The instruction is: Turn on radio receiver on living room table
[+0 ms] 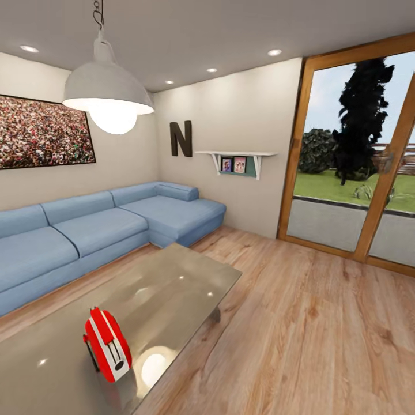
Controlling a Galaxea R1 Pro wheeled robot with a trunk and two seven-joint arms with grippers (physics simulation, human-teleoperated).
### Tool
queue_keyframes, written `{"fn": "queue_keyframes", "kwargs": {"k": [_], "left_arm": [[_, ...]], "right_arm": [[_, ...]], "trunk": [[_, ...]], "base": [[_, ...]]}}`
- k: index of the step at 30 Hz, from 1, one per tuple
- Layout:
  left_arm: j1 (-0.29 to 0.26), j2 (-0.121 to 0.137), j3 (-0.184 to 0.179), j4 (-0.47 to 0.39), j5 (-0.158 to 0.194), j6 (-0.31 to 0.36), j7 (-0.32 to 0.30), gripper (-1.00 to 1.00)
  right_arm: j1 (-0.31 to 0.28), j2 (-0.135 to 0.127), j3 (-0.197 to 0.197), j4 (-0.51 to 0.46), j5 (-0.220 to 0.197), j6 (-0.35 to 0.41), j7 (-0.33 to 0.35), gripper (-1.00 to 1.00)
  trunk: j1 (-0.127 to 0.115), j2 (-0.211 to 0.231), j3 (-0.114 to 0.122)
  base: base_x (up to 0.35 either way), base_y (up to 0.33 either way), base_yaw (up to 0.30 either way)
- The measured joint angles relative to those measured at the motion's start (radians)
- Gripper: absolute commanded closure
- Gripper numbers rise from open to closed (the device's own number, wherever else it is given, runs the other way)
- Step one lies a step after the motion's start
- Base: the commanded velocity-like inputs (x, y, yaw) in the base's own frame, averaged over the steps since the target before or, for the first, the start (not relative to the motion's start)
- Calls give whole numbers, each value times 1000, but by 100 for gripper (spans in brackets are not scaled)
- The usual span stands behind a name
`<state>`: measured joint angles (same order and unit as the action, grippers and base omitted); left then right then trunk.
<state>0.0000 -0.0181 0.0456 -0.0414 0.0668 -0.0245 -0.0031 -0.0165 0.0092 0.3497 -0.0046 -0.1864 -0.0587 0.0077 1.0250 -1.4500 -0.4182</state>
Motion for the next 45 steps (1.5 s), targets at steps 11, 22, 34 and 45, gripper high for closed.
{"fn": "queue_keyframes", "kwargs": {"k": [11,22,34,45], "left_arm": [[0,0,3,0,4,0,0,-100],[0,0,3,0,4,0,0,-100],[0,0,3,-1,4,-2,0,-100],[0,0,3,-2,4,-2,0,-100]], "right_arm": [[0,0,0,0,1,-4,-2,-100],[0,-1,0,0,1,-3,-1,-100],[1,-2,2,0,2,-3,-1,-100],[0,-2,2,0,2,-3,-2,-100]], "trunk": [[0,0,0],[0,0,0],[0,0,0],[0,0,0]], "base": [[307,-49,0],[311,-2,0],[154,0,190],[5,0,298]]}}
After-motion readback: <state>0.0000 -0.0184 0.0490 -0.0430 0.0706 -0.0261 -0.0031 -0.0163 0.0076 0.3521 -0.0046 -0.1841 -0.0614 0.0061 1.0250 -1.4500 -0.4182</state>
